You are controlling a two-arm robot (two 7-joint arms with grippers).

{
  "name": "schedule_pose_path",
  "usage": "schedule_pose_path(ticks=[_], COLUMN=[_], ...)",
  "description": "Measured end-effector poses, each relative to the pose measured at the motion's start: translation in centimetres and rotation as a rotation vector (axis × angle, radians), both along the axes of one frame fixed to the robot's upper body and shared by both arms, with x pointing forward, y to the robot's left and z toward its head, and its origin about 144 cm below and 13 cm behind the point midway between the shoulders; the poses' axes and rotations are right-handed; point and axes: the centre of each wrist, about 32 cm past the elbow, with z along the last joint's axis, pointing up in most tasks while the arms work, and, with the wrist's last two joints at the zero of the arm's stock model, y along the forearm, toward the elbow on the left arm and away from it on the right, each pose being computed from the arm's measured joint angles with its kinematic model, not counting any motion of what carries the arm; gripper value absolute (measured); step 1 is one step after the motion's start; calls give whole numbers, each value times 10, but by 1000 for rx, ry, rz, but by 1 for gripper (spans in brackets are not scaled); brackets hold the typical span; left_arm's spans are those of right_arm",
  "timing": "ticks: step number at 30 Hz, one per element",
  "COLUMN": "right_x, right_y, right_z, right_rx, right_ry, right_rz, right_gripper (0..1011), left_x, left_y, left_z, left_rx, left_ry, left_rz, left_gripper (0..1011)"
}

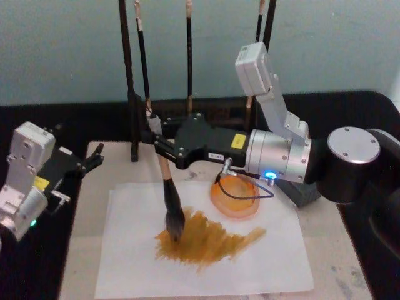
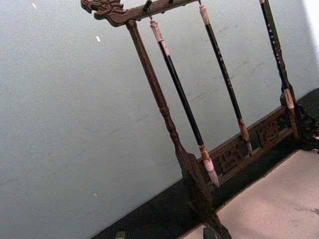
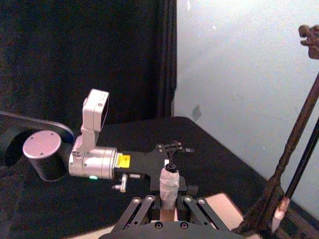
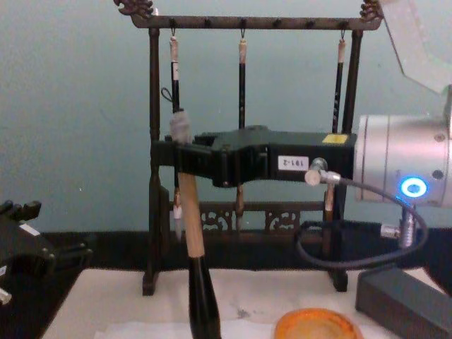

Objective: Pick up the brush from the inkstone, write on the paper, then place the brush back to its original position.

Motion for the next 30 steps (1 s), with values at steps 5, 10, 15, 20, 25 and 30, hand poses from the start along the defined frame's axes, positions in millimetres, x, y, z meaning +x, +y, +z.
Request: schedule_pose_path(ticks=[5, 10, 15, 20, 25, 30], right_x=[-1, -1, -1, 0, 0, 1], right_y=[-3, -8, -14, -22, -28, -33], right_z=[-3, -5, -7, -9, -10, -10], right_rx=[-11, -15, -20, -30, -32, -26], right_ry=[10, 15, 23, 30, 29, 28], right_rz=[-13, -34, -61, -93, -125, -150], right_gripper=[176, 176, 175, 176, 176, 176], left_x=[0, 0, 0, 0, 0, 0], left_y=[0, 0, 0, 0, 0, 0], left_z=[0, 0, 0, 0, 0, 0], left_rx=[0, 0, 0, 0, 0, 0], left_ry=[0, 0, 0, 0, 0, 0], left_rz=[0, 0, 0, 0, 0, 0], left_gripper=[1010, 1010, 1010, 1010, 1010, 1010])
